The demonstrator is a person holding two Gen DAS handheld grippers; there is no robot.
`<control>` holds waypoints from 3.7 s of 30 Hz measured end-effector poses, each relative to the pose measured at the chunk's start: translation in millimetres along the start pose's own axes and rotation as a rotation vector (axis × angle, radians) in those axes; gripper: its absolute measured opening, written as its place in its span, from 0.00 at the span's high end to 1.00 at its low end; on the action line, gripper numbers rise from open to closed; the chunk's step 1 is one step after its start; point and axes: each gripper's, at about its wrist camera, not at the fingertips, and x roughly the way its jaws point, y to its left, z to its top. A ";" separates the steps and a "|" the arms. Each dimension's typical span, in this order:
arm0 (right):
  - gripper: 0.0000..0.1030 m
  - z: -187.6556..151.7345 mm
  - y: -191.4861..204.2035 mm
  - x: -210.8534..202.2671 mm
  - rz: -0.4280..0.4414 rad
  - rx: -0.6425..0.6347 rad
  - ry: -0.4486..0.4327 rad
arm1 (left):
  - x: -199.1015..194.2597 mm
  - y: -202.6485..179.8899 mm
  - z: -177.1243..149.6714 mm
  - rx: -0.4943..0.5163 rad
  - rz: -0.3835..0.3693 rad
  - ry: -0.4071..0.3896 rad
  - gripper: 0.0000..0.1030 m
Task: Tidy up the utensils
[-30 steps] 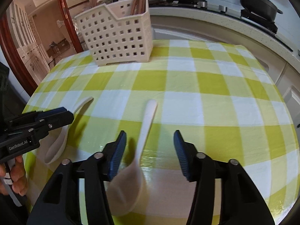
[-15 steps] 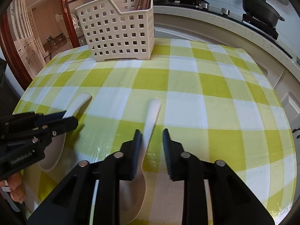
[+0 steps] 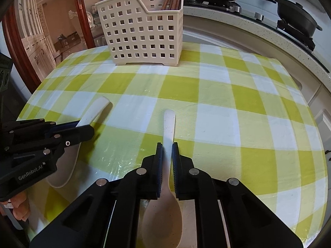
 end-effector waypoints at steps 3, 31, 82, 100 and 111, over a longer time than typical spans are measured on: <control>0.90 1.9 0.2 -5.5 0.008 -0.003 -0.013 | -2.0 1.6 1.6 -0.002 -0.002 -0.005 0.91; 0.95 10.1 -1.7 -48.4 0.019 -0.011 -0.084 | -51.7 1.5 7.1 -0.006 -0.046 -0.103 0.94; 0.87 38.1 6.4 16.2 0.041 -0.069 -0.002 | -38.4 13.7 3.4 -0.043 -0.059 -0.084 0.94; 0.87 25.7 17.6 17.0 0.030 -0.124 0.027 | -36.1 16.8 3.4 -0.052 -0.059 -0.081 0.94; 0.87 20.8 19.5 17.7 0.039 -0.145 0.029 | -36.1 17.3 3.0 -0.052 -0.062 -0.082 0.94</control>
